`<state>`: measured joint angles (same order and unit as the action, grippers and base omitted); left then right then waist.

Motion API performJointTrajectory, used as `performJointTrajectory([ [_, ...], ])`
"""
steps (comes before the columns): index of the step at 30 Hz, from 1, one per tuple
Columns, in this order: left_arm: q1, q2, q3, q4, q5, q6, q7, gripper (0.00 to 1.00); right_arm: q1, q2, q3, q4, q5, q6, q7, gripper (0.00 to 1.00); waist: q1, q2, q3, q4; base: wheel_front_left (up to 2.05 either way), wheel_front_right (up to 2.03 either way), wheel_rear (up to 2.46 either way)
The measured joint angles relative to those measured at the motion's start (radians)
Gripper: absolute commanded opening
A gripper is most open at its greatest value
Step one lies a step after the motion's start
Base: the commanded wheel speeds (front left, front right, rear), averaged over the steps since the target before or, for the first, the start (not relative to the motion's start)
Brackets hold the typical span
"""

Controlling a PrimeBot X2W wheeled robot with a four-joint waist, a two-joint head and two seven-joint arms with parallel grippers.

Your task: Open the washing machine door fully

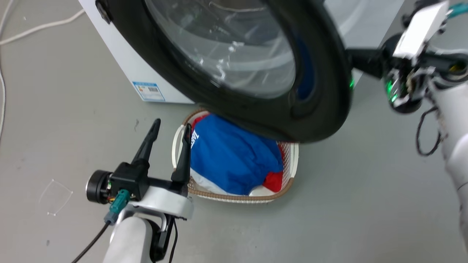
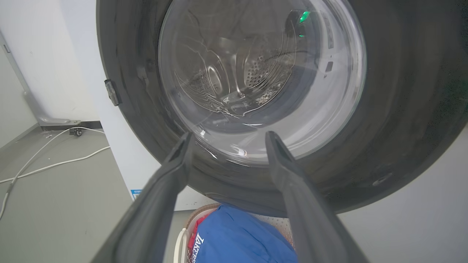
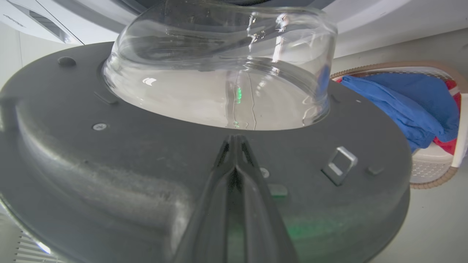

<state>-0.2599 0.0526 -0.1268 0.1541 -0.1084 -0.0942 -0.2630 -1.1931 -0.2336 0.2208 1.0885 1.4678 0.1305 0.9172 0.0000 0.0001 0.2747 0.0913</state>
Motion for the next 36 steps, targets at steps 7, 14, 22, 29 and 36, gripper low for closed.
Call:
performJointTrajectory([
  [7,0.062,0.0,-0.02,0.014,-0.002,-0.002,0.0,1.0,0.175,0.058,0.021,-0.116,0.016,0.0,0.053,0.0,-0.0001,0.0,-0.09,-0.006,0.0,0.0,0.0],
  [14,0.085,0.0,-0.033,0.03,-0.009,-0.002,0.0,1.0,0.304,0.123,0.041,-0.232,0.033,0.0,0.078,0.0,-0.0001,0.0,-0.143,-0.007,0.0,0.0,0.0],
  [22,0.093,0.0,-0.04,0.04,-0.014,-0.002,0.0,1.0,0.395,0.164,0.057,-0.304,0.051,0.0,0.058,0.0,-0.0001,0.0,-0.164,-0.001,0.0,0.0,0.0],
  [29,0.099,-0.001,-0.051,0.05,-0.022,0.0,0.0,1.0,0.468,0.175,0.001,-0.391,0.045,0.0,-0.155,0.0,-0.0001,0.0,-0.176,0.0,0.0,0.0,0.0],
  [36,0.11,-0.001,-0.046,0.069,-0.035,0.008,0.0,1.0,0.698,0.171,-0.146,-0.632,-0.03,0.0,-0.6,0.0,-0.0001,0.0,-0.204,-0.006,0.0,0.0,0.0],
])
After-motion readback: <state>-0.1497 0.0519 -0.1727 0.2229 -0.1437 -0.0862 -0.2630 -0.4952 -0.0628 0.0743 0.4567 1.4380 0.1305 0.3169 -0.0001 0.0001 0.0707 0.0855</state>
